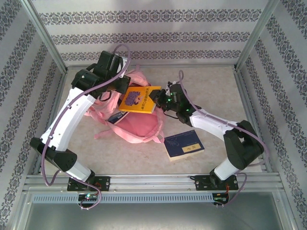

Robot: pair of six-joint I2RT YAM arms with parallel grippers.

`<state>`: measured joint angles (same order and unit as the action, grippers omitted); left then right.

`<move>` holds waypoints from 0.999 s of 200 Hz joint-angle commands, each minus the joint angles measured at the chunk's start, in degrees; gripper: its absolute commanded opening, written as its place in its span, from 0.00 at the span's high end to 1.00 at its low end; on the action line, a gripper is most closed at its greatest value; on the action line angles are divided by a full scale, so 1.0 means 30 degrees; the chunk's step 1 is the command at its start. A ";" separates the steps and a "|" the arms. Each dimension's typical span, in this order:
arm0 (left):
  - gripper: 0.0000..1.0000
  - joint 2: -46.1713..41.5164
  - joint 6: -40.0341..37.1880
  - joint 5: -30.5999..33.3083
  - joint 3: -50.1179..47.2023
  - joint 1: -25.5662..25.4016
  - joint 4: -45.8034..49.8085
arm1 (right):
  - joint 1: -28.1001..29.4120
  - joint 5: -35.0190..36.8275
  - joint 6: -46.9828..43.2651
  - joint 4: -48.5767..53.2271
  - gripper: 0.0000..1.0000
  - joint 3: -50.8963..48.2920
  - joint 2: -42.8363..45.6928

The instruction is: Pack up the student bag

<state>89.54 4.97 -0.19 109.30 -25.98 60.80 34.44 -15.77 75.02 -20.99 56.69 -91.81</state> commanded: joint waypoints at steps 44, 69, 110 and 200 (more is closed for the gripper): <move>1.00 0.0270 0.1706 -0.1707 0.0371 0.0346 -0.2677 | 0.2117 0.5003 0.3861 -0.2234 1.00 0.2353 -0.1948; 1.00 0.0389 0.2313 -0.2147 0.0592 0.0377 -0.2839 | 0.2672 0.6199 0.3780 -0.0893 0.99 0.3909 -0.3512; 1.00 0.0597 0.2910 -0.2665 0.0927 0.0429 -0.3152 | 0.3448 0.7935 0.2320 0.0832 0.88 0.8250 -0.7694; 1.00 0.1184 0.4260 -0.3412 -0.0691 0.2280 -0.3859 | 0.2342 0.3097 -0.5067 0.4056 0.25 0.8088 -0.4784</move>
<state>92.31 15.57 -10.35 107.31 -20.73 54.24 43.00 -1.67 71.66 -12.49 84.60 -117.78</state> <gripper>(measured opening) 0.056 0.744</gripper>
